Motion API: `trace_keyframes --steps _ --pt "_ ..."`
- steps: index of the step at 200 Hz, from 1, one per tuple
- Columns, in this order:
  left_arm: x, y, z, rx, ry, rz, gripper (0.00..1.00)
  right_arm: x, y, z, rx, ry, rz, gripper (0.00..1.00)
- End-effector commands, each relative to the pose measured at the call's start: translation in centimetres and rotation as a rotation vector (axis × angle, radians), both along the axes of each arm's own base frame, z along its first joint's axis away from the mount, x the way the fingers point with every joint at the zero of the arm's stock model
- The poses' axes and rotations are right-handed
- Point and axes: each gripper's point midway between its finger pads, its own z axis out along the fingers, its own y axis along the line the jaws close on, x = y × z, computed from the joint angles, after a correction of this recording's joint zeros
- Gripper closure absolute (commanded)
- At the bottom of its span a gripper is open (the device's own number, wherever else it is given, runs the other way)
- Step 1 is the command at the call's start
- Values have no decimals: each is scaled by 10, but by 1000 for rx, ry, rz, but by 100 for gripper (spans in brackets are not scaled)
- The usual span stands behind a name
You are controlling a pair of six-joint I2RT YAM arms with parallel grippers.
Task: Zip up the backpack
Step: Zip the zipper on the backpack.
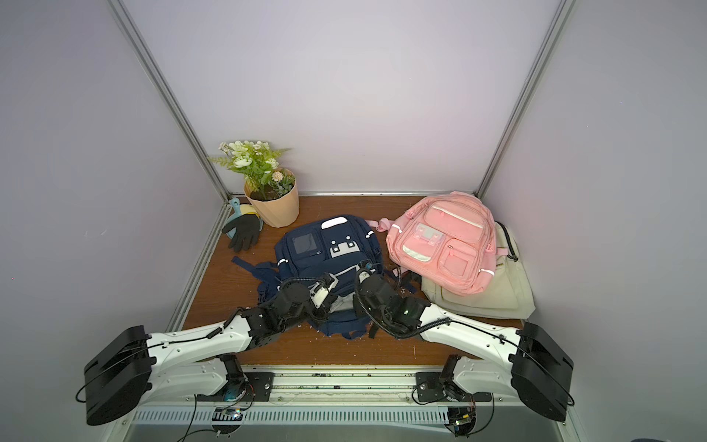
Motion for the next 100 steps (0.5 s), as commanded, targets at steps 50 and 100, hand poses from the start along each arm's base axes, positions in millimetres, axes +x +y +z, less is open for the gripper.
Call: trace_keyframes --steps 50,100 --pt "3 47 3 28 -62 166 90 40 -52 3 -4 -8 -182 100" --pt "0 25 30 -30 -17 101 56 8 19 49 63 -152 120 100"
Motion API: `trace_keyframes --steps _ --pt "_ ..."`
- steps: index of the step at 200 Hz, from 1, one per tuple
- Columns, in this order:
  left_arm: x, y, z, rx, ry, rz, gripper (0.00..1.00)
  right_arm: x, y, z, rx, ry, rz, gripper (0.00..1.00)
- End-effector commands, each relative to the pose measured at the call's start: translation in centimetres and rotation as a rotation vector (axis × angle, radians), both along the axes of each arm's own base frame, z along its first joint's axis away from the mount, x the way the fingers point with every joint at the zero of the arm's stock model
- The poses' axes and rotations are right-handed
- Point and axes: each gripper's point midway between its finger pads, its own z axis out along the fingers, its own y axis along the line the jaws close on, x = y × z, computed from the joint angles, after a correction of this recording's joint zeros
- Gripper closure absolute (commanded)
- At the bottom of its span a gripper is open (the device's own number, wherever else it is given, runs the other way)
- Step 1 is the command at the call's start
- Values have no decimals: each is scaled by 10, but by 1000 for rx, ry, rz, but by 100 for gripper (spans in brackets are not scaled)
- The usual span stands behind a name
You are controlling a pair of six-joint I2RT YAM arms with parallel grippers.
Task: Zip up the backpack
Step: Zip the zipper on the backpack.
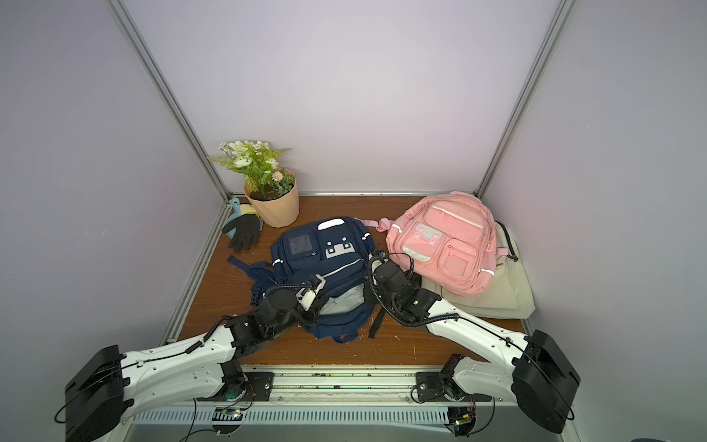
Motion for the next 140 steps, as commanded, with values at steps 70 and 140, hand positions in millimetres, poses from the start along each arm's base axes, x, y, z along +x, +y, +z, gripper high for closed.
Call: trace_keyframes --steps 70,140 --pt "9 -34 48 -29 -15 -89 40 -42 66 69 66 -238 251 100" --pt "-12 -44 1 5 88 -212 47 -44 63 73 81 -242 236 100"
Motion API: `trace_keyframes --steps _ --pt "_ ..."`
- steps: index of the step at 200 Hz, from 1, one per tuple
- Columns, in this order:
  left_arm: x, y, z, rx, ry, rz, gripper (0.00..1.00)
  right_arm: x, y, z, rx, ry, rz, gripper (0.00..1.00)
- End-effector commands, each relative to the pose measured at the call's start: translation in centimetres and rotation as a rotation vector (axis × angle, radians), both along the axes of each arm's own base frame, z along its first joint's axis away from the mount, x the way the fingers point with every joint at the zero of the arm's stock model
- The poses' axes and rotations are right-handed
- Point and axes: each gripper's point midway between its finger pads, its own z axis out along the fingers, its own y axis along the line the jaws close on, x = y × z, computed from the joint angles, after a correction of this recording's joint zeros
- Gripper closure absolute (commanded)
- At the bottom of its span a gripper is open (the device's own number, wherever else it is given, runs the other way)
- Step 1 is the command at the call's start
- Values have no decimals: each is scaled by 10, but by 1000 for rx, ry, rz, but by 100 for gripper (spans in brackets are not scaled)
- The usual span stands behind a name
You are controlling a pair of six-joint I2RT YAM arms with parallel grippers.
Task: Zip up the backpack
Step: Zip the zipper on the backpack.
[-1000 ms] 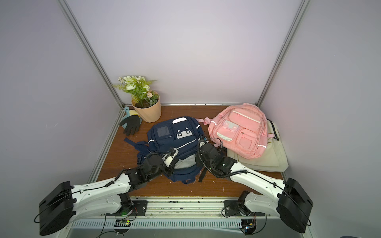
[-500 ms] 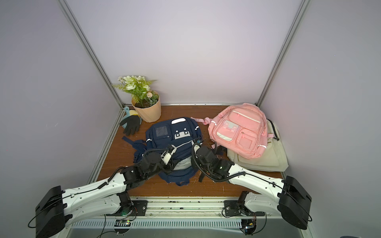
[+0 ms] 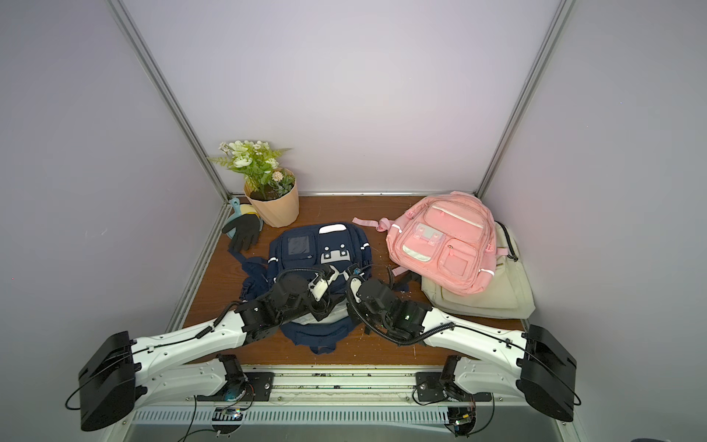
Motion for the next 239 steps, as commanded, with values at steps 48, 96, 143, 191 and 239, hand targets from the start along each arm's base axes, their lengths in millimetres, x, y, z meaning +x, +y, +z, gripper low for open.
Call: trace_keyframes --steps 48,96,143,191,239 --pt "-9 4 -46 103 71 -43 79 8 13 60 163 -99 -14 100" --pt "2 28 -34 91 -1 90 98 39 -28 29 44 -45 -211 100" --pt "-1 47 -22 45 -55 147 100 78 -79 4 14 37 -329 100" --pt "-5 48 -15 12 -79 127 100 103 -96 2 -5 41 -384 100" --pt "2 44 -27 73 -55 144 97 61 -39 26 72 -9 -89 100"
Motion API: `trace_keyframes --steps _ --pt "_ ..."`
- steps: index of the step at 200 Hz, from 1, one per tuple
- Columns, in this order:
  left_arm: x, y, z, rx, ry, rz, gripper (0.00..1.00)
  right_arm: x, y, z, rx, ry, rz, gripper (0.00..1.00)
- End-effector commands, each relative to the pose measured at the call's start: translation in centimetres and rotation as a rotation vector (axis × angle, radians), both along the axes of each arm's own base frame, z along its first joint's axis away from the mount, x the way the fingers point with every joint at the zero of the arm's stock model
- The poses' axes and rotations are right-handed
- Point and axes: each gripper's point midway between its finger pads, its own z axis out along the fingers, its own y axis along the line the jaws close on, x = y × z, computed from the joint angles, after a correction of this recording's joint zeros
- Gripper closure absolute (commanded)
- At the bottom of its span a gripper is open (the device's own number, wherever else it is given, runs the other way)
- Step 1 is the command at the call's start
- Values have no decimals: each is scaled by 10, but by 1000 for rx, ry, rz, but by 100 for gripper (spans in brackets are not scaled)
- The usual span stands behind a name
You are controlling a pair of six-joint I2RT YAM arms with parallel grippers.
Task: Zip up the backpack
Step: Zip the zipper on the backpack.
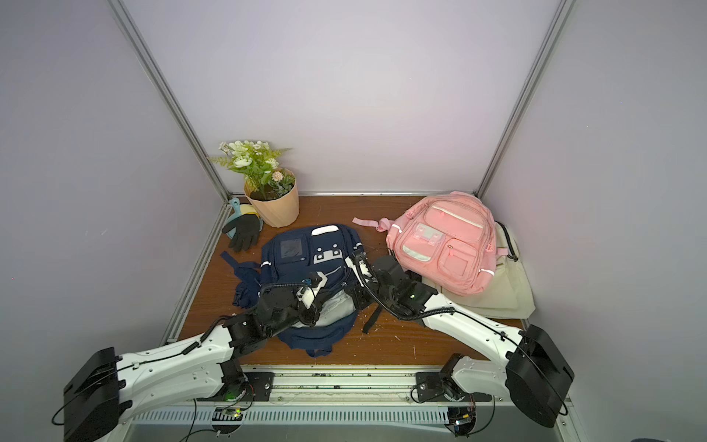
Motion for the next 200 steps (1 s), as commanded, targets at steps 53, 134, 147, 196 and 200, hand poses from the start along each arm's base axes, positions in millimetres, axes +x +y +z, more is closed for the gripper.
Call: trace_keyframes --steps 53,134,147,196,200 --pt "14 8 -37 186 55 70 99 12 -9 7 -193 -140 -192 100" --pt "-2 12 -63 289 64 47 100 62 -75 -32 -295 109 -395 100" --pt "-2 11 -66 301 71 48 100 64 -73 -30 -290 108 -383 100" --pt "-3 0 -58 237 58 16 100 29 -13 -15 -194 -6 -161 100" --pt "-4 -1 -57 230 55 11 100 28 -12 -16 -198 -14 -162 100"
